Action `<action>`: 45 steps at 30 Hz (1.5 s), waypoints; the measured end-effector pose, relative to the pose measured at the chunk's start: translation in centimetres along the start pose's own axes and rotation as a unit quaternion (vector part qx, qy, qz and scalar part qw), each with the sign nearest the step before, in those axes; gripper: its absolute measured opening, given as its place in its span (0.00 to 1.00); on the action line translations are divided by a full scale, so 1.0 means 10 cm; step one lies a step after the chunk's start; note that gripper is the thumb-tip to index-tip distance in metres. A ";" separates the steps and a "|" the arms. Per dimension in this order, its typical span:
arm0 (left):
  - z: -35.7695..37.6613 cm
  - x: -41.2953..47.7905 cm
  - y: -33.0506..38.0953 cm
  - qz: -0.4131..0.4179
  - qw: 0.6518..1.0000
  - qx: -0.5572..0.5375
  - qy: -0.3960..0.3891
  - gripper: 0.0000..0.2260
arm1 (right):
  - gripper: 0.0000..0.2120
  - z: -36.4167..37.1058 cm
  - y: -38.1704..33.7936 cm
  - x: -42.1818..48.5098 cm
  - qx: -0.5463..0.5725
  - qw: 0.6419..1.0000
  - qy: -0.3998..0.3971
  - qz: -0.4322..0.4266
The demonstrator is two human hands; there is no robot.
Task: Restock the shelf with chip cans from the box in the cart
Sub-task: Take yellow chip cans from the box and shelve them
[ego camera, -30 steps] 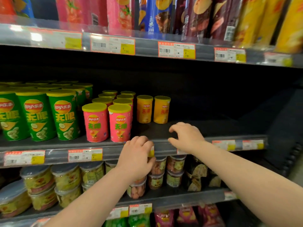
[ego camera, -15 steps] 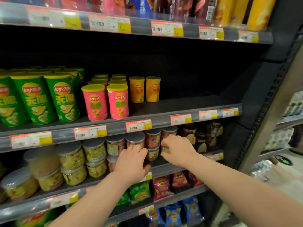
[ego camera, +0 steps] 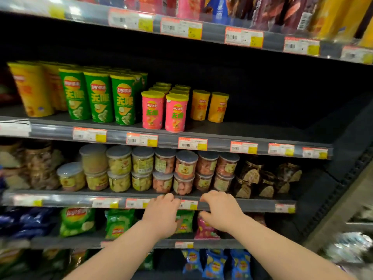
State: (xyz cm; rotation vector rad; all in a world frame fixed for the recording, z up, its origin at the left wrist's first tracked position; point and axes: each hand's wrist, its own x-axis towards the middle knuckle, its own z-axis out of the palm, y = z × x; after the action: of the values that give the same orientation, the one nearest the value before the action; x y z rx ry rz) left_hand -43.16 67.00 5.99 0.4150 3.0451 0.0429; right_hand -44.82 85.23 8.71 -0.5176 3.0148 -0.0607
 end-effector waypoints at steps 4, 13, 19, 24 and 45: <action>0.12 -0.27 0.22 -0.037 0.998 -0.010 -0.042 0.23 | 0.22 0.11 0.06 -0.24 -0.012 0.999 -0.046 -0.026; 0.42 -1.21 0.50 -0.145 0.986 -0.039 -0.073 0.23 | 0.21 0.44 -0.13 -0.72 -0.007 0.987 -0.102 -0.127; 0.60 -1.92 0.41 -0.237 0.965 -0.045 -0.100 0.21 | 0.21 0.67 -0.59 -0.99 -0.016 0.969 -0.132 -0.208; 0.69 -2.35 0.28 -0.284 0.952 -0.051 -0.102 0.21 | 0.22 0.71 -0.95 -1.14 -0.027 0.958 -0.140 -0.249; 1.04 -4.72 -1.80 -0.438 0.882 -0.152 -0.083 0.23 | 0.20 1.19 -4.22 -1.28 -0.082 0.911 -0.191 -0.356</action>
State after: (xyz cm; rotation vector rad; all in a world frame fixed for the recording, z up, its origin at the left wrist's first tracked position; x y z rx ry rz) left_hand -1.84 37.15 -2.01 -0.9212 2.6821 0.3951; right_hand -17.73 49.45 0.09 -1.4260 2.3157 0.2246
